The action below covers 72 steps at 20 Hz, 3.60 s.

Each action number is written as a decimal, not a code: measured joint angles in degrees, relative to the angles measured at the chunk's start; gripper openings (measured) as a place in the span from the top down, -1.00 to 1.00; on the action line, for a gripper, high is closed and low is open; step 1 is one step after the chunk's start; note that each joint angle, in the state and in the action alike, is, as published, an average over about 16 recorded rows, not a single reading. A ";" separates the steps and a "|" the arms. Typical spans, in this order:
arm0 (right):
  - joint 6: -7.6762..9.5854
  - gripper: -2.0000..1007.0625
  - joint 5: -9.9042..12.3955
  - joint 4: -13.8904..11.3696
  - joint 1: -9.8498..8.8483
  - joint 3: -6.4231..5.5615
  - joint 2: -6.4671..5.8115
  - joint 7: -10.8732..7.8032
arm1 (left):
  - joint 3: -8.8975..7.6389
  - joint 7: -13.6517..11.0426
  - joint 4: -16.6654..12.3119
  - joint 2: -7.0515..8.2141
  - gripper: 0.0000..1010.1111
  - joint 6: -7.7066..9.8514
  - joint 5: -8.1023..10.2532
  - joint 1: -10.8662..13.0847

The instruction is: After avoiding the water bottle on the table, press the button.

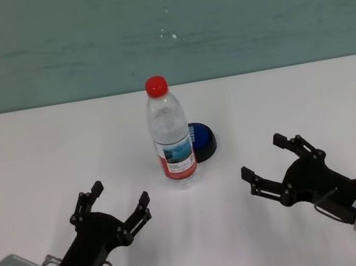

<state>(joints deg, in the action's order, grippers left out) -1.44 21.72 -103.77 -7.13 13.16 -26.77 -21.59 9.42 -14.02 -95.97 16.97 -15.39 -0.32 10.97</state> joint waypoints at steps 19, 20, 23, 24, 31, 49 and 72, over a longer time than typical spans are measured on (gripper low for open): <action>-4.14 -0.99 2.35 2.77 0.03 2.45 -1.26 -4.33 | 0.00 0.00 0.00 0.00 -0.98 0.00 0.00 0.00; -4.06 -0.99 2.59 2.95 0.07 2.48 -1.29 -4.35 | 0.00 0.00 0.00 0.00 -0.98 0.00 0.00 0.00; -3.36 -0.99 3.48 3.46 0.24 2.40 -1.25 -4.04 | 0.00 0.00 0.00 0.00 -0.98 0.00 0.00 0.00; -3.03 -0.99 3.84 3.64 0.31 2.33 -1.21 -3.89 | 0.00 0.00 0.00 0.00 -0.98 0.00 0.00 0.00; -0.69 -0.99 6.01 4.85 0.92 1.85 -0.77 -2.29 | 0.00 0.00 0.00 0.00 -0.98 0.00 0.00 0.00; -0.57 -0.99 2.26 7.37 2.44 1.80 0.42 0.19 | 0.00 0.00 0.00 0.00 -0.98 0.00 0.00 0.00; -0.12 -0.99 1.39 8.87 3.38 2.01 0.92 -0.53 | 0.00 0.00 0.00 0.00 -0.98 0.00 0.00 0.00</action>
<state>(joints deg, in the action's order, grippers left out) -1.56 23.11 -94.90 -3.75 15.16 -25.85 -22.12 9.42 -14.02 -95.97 16.97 -15.38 -0.32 10.97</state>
